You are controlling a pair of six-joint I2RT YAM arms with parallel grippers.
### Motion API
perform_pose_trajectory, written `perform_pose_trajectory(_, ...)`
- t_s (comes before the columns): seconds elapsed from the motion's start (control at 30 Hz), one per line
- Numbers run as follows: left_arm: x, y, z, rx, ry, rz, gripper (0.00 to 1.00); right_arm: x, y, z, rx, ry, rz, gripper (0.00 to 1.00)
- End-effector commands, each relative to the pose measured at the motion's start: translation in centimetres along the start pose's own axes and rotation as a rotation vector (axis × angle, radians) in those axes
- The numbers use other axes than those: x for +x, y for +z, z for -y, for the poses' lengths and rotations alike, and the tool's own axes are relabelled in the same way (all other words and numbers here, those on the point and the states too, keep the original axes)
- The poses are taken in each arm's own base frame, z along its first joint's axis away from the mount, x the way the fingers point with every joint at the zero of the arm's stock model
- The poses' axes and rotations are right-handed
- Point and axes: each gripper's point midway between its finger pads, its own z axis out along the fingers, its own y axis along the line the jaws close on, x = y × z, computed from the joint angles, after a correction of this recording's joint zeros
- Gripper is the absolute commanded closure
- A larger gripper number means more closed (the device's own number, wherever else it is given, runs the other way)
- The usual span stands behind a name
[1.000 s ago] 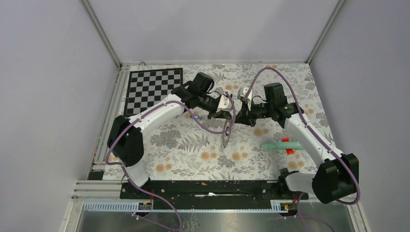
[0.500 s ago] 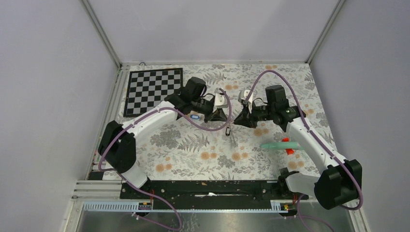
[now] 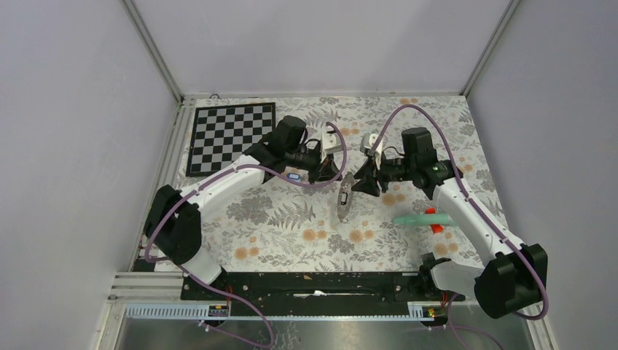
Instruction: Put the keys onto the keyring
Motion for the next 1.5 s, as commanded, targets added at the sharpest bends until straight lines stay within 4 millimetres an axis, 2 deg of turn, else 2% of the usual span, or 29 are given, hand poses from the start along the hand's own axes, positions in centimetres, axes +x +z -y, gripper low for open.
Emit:
perform_pose_trajectory(0.0,-2.9,-1.2,2.8,0.111,0.099,0.112,1.00,-3.7,-0.7,0.1,0.003,-0.050,0.082,0.50)
perform_pose_trajectory(0.2,-2.2,-1.4,4.9,0.237,0.132,0.144,1.00,-3.5,-0.6,-0.9,-0.037,-0.056,0.100,0.48)
perform_pose_trajectory(0.6,-1.4,-1.4,6.1,0.311,0.184,0.185,1.00,-2.9,-0.2,-3.2,-0.156,-0.014,0.141,0.53)
perform_pose_trajectory(0.73,-1.0,-1.4,5.9,0.307,0.254,0.181,1.00,-2.0,0.1,-3.6,-0.176,0.008,0.132,0.55)
perform_pose_trajectory(0.77,-0.3,-1.4,5.4,0.294,0.373,0.150,1.00,-1.4,0.2,-3.4,-0.163,0.008,0.115,0.56)
perform_pose_trajectory(0.8,0.1,-1.5,5.2,0.292,0.421,0.132,1.00,-1.1,0.2,-3.2,-0.153,0.005,0.108,0.57)
perform_pose_trajectory(0.93,1.0,-1.9,4.3,0.258,0.563,0.059,1.00,-0.5,0.3,-2.9,-0.128,-0.002,0.093,0.58)
perform_pose_trajectory(1.03,1.4,-2.4,4.3,0.262,0.644,0.031,1.00,-0.2,0.4,-2.9,-0.129,0.005,0.088,0.59)
perform_pose_trajectory(1.47,2.1,-3.9,5.0,0.254,0.788,-0.011,1.00,0.3,0.8,-3.2,-0.157,0.028,0.094,0.59)
